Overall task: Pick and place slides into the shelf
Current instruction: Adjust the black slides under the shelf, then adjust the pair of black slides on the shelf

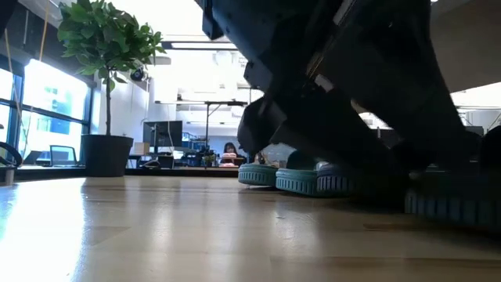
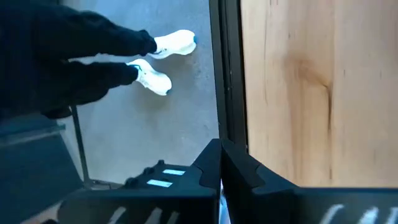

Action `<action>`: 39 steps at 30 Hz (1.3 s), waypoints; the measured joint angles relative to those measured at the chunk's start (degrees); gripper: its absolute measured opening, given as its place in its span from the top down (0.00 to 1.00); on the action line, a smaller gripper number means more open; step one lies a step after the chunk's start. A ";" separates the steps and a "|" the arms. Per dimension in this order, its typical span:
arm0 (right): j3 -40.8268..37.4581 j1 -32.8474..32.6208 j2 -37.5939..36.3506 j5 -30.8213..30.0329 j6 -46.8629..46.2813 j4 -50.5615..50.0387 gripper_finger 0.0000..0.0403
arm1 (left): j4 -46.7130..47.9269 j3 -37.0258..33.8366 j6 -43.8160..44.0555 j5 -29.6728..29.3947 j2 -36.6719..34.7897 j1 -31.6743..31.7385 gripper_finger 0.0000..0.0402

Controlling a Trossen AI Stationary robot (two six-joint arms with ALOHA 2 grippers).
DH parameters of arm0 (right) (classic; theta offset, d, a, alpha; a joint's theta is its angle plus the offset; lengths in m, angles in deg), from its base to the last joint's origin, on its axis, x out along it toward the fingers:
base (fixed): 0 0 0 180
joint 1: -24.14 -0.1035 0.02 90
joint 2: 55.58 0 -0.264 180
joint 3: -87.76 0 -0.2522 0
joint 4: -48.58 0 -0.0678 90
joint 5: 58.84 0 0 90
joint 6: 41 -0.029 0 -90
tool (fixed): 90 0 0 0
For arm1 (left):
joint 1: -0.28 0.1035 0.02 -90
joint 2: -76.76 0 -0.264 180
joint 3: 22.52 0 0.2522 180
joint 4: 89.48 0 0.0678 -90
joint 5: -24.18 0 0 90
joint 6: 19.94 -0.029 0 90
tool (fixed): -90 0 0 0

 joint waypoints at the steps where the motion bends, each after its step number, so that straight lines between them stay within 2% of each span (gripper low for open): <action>1: 0.00 -0.08 0.00 -0.02 -0.68 0.11 1.00 | 0.30 0.00 0.01 1.04 0.05 0.03 0.62; 12: 0.04 -2.38 0.00 -3.19 -5.88 0.06 1.00 | 0.00 0.00 -0.01 0.83 0.07 0.03 0.62; 19: 0.07 -2.40 -0.04 -3.87 -6.43 0.08 1.00 | -4.53 0.12 0.14 1.32 2.52 -0.02 0.62; 23: 0.09 -2.47 -0.07 -4.24 -7.33 0.14 1.00 | -4.12 -0.02 0.49 1.74 2.89 -0.03 0.62; 32: 0.11 -2.44 -0.10 -6.35 -7.33 0.23 1.00 | -6.43 0.00 0.24 -0.39 2.93 0.01 0.62; 36: 0.11 -2.60 -1.82 -6.39 -7.13 0.08 1.00 | -4.24 0.00 0.57 -0.44 2.92 -0.02 0.62; 39: 0.11 -2.73 -5.28 -8.85 -5.69 -1.02 1.00 | -1.70 0.00 1.72 -0.64 2.01 -0.02 0.62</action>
